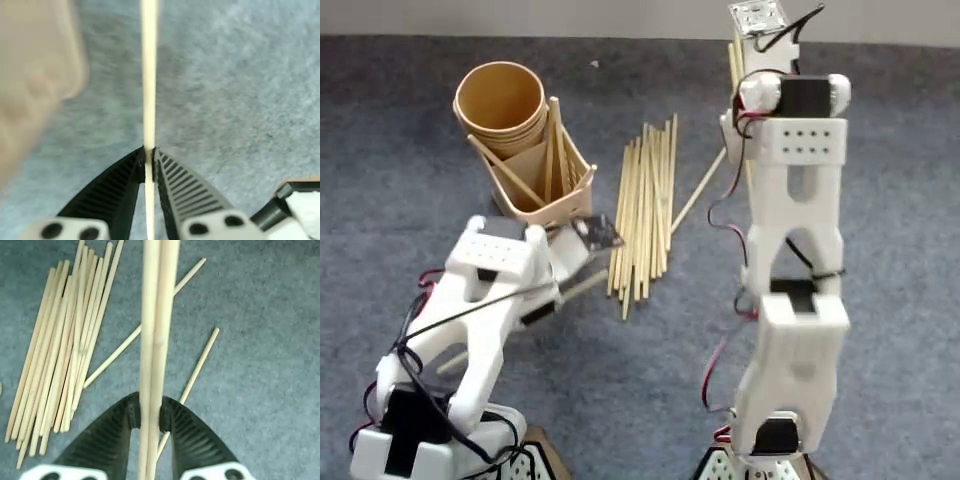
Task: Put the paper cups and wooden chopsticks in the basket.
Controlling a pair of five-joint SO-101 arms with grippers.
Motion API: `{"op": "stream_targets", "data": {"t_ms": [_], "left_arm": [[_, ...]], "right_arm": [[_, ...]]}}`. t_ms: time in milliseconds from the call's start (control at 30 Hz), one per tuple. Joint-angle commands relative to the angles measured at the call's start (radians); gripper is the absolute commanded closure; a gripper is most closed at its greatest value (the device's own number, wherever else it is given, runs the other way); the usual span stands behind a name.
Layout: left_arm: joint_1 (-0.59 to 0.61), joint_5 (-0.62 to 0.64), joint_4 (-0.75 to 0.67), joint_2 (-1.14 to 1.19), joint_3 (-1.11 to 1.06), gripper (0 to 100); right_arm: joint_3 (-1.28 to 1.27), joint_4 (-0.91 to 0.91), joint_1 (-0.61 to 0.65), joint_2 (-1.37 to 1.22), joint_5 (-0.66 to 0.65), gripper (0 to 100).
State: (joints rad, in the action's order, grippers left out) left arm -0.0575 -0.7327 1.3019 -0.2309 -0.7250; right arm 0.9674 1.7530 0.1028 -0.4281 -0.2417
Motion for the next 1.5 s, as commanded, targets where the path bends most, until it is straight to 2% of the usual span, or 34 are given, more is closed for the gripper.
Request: {"op": "stream_targets", "data": {"t_ms": [0, 133, 300, 467, 667, 900, 1033, 1100, 1167, 1300, 1467], "left_arm": [[-0.013, 0.005, 0.146, -0.016, 0.208, 100], [-0.013, 0.003, 0.282, -0.016, 0.357, 100], [-0.010, 0.006, 0.471, -0.019, 0.608, 100], [0.001, 0.003, 0.479, -0.139, 0.691, 100], [0.008, -0.087, 0.479, -0.323, 0.605, 100], [0.012, -0.040, 0.439, -0.694, 0.585, 100], [0.148, 0.172, 0.385, -0.794, 0.582, 100], [0.271, 0.315, 0.385, -0.785, 0.578, 100], [0.403, 0.402, 0.371, -0.756, 0.539, 100], [0.616, 0.491, 0.209, -0.690, 0.398, 100], [0.716, 0.491, 0.002, -0.584, 0.228, 100]], "right_arm": [[-0.305, 0.013, 0.039, 0.383, -0.031, 99.3], [-0.529, 0.012, 0.042, 0.630, -0.035, 99.3], [-0.682, 0.005, 0.042, 0.822, -0.035, 99.3], [-0.753, 0.005, 0.042, 0.886, -0.035, 99.3], [-0.756, 0.005, 0.042, 0.886, -0.032, 99.3], [-0.759, -0.031, 0.070, 0.886, -0.023, 99.3], [-0.751, -0.154, 0.151, 0.894, 0.057, 99.3], [-0.751, -0.265, 0.188, 0.891, 0.098, 99.3], [-0.751, -0.395, 0.223, 0.886, 0.144, 99.3], [-0.759, -0.696, 0.302, 0.883, 0.176, 99.3], [-0.716, -0.855, 0.369, 0.891, 0.152, 99.3]]}}
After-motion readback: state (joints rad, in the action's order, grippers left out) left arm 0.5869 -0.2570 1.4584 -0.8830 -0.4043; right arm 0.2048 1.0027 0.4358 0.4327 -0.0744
